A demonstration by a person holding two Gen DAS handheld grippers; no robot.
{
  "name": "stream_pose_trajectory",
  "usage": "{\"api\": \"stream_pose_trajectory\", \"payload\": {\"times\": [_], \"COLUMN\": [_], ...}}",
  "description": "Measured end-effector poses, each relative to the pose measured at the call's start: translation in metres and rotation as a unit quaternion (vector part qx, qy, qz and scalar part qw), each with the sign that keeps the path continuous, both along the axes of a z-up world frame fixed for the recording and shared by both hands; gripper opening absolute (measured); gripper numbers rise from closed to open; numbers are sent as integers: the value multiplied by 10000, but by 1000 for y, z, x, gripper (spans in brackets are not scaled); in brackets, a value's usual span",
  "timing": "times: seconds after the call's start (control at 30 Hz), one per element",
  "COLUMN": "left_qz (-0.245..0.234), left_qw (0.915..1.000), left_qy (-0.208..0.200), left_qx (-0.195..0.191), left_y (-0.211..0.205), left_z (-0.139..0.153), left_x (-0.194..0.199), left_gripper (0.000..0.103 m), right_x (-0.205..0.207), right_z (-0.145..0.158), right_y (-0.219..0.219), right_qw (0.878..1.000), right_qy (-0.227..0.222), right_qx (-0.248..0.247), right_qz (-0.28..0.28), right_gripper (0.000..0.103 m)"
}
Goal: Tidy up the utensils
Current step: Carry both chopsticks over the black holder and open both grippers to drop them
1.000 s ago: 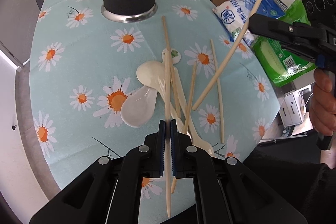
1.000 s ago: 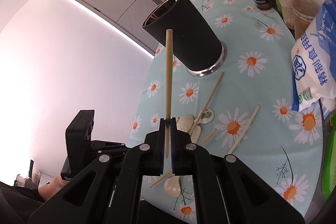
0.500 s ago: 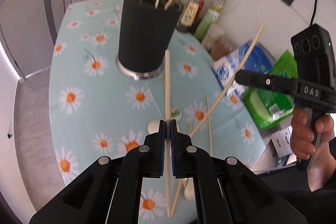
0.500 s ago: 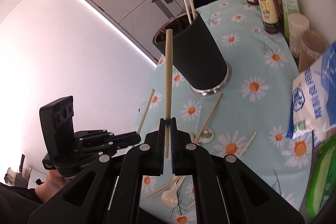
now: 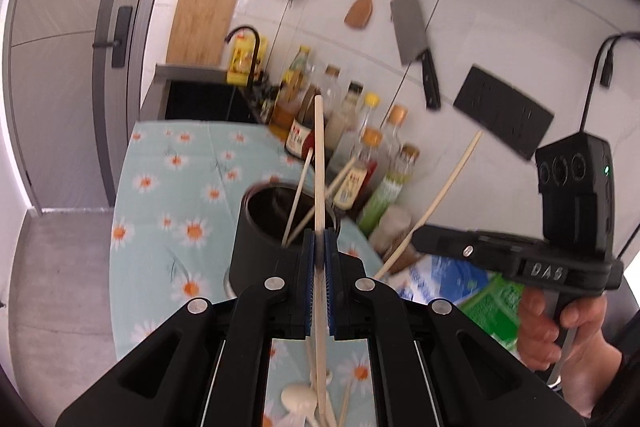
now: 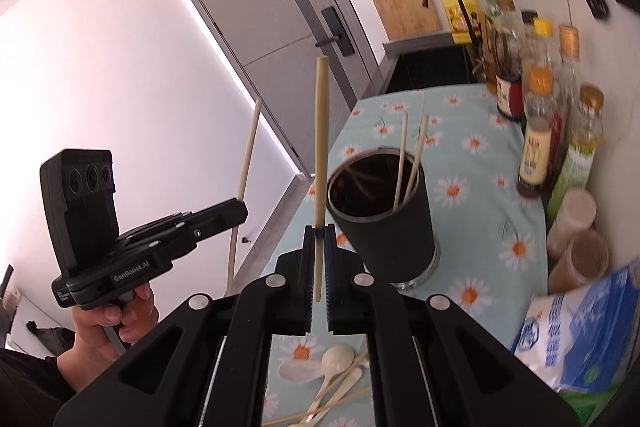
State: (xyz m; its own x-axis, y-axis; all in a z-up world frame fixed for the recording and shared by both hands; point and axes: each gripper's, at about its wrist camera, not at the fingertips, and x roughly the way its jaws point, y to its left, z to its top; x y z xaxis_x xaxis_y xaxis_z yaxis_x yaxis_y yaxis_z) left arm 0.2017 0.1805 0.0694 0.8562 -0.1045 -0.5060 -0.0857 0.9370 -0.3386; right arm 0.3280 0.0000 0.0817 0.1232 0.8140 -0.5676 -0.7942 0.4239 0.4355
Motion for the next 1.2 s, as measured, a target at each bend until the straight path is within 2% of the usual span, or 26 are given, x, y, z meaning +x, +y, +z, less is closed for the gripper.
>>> {"api": "stream_pose_trajectory", "payload": {"times": [0.17,0.23,0.37,0.43,0.53,0.8,1.07,1.13,1.2], "left_qz": [-173,-213,-323,-330,-242,-144,-38,-87,-127], "left_qw": [9976,9957,9909,9897,9905,9874,9932,9944,9949], "left_qy": [-667,-858,-1219,-1329,-1292,-1495,-1136,-1037,-984], "left_qx": [106,259,473,418,414,496,240,194,180], "left_y": [2,0,-3,0,4,17,31,31,30], "left_z": [26,34,42,41,36,21,-16,-23,-26], "left_x": [20,27,43,54,71,94,113,116,115], "left_gripper": [4,4,4,4,4,4,4,4,4], "right_x": [17,23,40,49,56,68,74,74,75], "right_z": [17,23,35,36,35,15,-3,-4,-3], "right_y": [18,22,33,39,45,65,69,69,66], "right_qw": [9996,9994,9990,9990,9990,9987,9986,9985,9985], "right_qy": [-272,-338,-434,-441,-419,-373,-100,-26,1], "right_qx": [-60,-48,3,3,-8,-254,-377,-417,-367], "right_qz": [35,21,-63,-120,-173,-254,-368,-364,-394], "right_gripper": [6,6,6,6,6,6,6,15,16]}}
